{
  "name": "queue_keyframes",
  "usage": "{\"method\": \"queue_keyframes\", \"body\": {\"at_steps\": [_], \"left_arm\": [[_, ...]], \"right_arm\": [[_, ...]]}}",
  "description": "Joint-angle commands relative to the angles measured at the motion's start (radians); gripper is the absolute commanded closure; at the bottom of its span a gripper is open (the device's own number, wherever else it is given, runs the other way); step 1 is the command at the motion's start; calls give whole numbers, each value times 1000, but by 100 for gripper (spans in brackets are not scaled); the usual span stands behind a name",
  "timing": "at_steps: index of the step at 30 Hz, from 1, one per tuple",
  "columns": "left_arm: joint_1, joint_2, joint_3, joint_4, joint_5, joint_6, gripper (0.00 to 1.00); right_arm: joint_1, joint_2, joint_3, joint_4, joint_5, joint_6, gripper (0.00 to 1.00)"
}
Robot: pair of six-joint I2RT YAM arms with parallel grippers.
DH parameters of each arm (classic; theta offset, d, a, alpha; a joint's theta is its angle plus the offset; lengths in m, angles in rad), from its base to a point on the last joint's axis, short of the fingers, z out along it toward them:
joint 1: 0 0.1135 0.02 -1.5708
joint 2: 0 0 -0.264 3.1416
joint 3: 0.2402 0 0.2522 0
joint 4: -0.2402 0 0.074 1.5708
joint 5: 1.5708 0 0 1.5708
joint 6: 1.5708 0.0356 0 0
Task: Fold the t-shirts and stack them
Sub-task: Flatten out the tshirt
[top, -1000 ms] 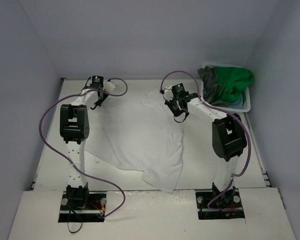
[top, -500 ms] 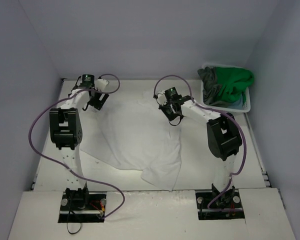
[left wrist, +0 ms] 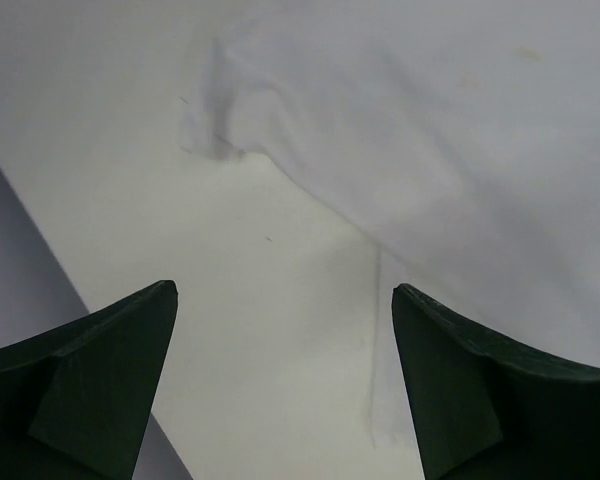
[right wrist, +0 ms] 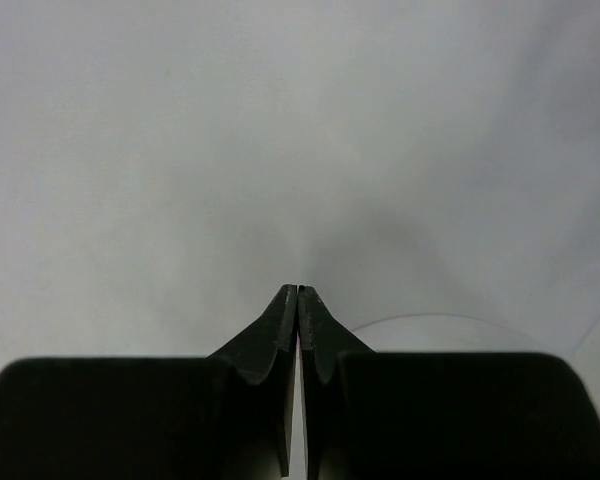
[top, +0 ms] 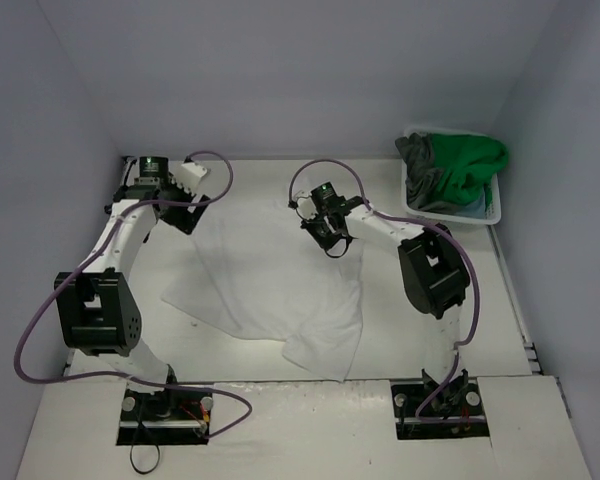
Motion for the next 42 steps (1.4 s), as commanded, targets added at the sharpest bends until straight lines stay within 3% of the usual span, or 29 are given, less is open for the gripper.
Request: {"method": "queue_keyframes", "body": {"at_steps": [1, 3, 10, 11, 17, 30, 42], "left_arm": [[-3, -73, -65, -142, 92, 59, 18], [-3, -101, -100, -170, 99, 81, 20], [6, -96, -203, -274, 89, 128, 45], [6, -87, -209, -285, 102, 127, 54], [6, -18, -222, -341, 137, 139, 82], [6, 169, -238, -285, 125, 122, 100], [7, 202, -315, -244, 33, 99, 100]], "right_arm": [[13, -8, 31, -1, -12, 10, 100], [13, -4, 31, 1, -6, 10, 100], [12, -17, 34, 4, 3, 15, 100], [12, -19, 33, 2, 1, 16, 100], [10, -33, 27, 4, -2, 18, 100], [4, -28, 28, 4, 0, 16, 100], [-7, 22, 15, 37, -3, -13, 100]]}}
